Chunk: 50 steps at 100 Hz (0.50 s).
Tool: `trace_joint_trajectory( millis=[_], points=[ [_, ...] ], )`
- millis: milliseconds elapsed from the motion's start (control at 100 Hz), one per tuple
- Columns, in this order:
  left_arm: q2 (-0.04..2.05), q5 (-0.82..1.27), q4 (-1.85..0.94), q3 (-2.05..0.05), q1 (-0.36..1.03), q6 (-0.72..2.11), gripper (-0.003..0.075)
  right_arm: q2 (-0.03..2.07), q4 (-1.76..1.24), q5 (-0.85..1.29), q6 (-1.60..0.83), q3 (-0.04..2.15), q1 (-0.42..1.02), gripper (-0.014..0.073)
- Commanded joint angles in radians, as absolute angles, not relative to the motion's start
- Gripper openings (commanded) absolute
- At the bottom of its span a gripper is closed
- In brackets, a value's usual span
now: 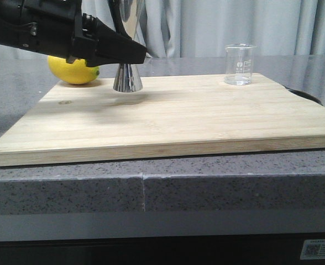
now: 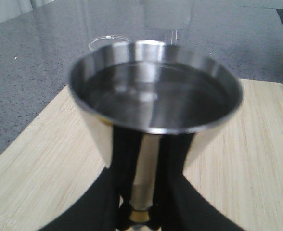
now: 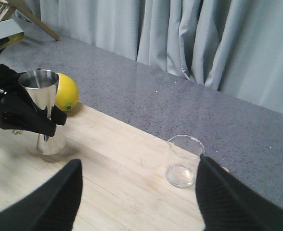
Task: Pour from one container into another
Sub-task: 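Lower the filled jigger onto the board with the left gripper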
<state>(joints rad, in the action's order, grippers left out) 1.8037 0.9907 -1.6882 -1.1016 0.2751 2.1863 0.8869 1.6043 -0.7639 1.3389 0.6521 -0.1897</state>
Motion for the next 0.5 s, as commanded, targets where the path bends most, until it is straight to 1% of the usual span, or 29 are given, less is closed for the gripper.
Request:
trace_joint_trajectory(
  millis=[0,490],
  points=[
    [1.752,1.048,-1.765,-1.135,0.274,2.186,-0.0011,0.875,1.564,-0.773,1.344,0.677,-0.196,0.0453],
    [1.786,1.076,-1.778,-1.135,0.274,2.186,-0.0012,0.875,1.564,-0.787,1.344,0.677,-0.196,0.0453]
  ],
)
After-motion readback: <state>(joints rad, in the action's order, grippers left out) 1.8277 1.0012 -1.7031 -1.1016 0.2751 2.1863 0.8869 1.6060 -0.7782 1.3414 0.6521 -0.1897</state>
